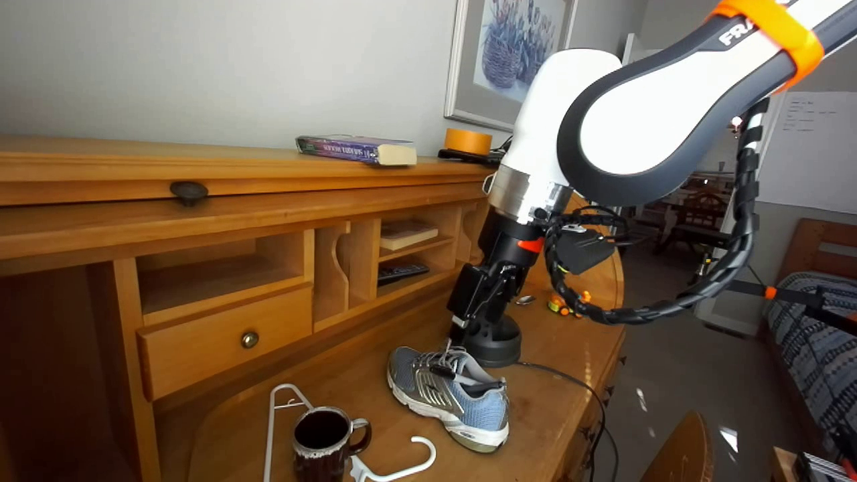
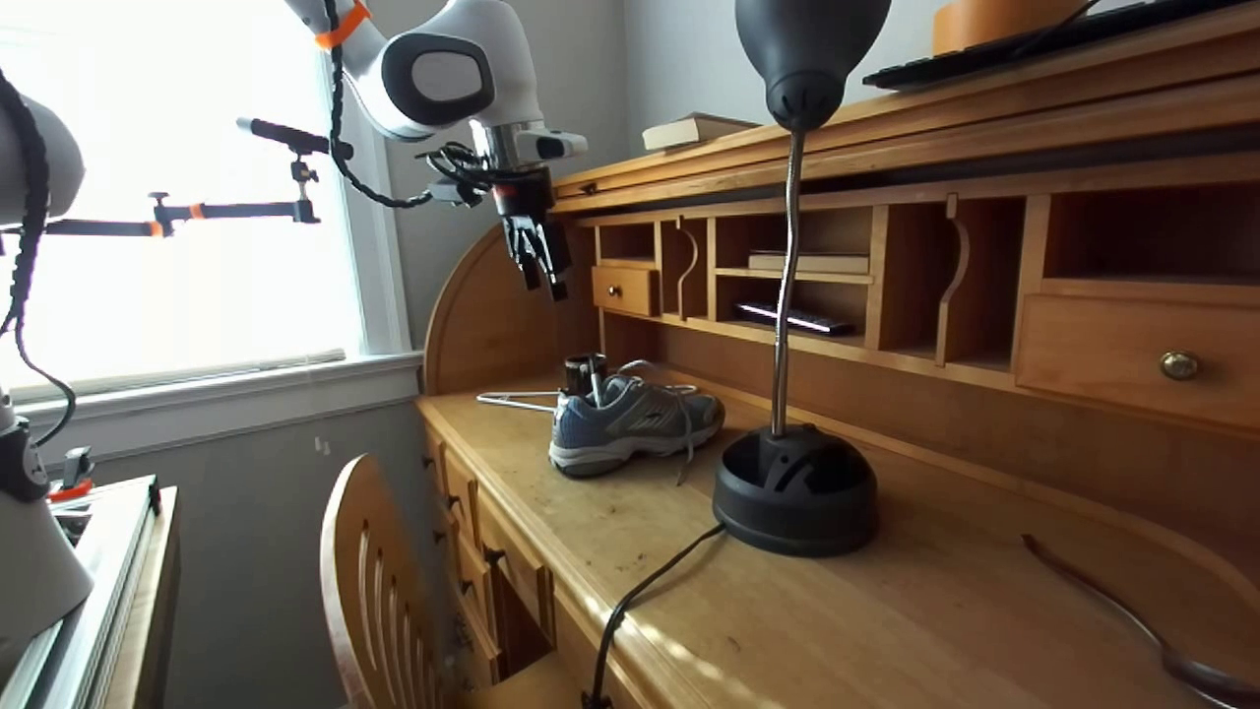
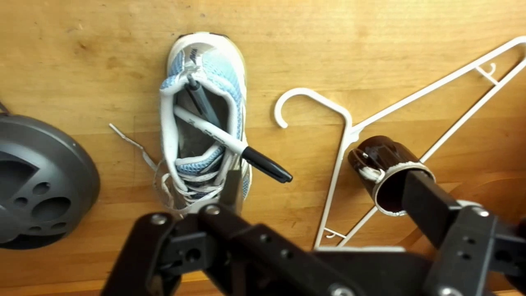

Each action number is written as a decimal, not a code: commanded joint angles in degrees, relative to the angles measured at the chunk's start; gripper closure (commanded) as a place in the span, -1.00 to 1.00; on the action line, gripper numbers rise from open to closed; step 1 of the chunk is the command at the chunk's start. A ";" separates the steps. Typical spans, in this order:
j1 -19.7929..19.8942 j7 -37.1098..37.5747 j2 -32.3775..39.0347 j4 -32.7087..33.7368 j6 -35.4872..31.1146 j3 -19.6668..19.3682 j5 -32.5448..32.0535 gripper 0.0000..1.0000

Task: Pick up the pen to the right of the sneaker, place it inside the sneaker, pick up the marker out of the mug and place it in the sneaker

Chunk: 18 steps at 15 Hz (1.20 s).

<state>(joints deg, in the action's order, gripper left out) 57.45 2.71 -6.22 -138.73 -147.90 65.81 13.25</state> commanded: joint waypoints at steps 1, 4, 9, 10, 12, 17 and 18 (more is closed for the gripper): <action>-15.15 7.02 -5.58 -0.77 5.82 -15.40 -4.90 -1.00; -26.78 11.38 -7.18 -1.38 9.53 -27.48 -11.06 -1.00; -44.87 13.01 -7.83 -3.00 7.07 -45.28 -13.63 -1.00; -47.48 11.68 -7.67 -3.25 6.42 -47.68 -12.85 -1.00; -51.15 10.67 -7.44 -3.76 5.05 -51.22 -12.46 -1.00; -55.87 3.52 -3.40 -3.42 0.32 -57.08 -13.25 -1.00; -56.30 2.32 -1.80 -2.69 0.11 -57.83 -13.22 -1.00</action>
<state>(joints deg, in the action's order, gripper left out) 3.34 8.02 -11.48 -141.84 -145.29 10.89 0.87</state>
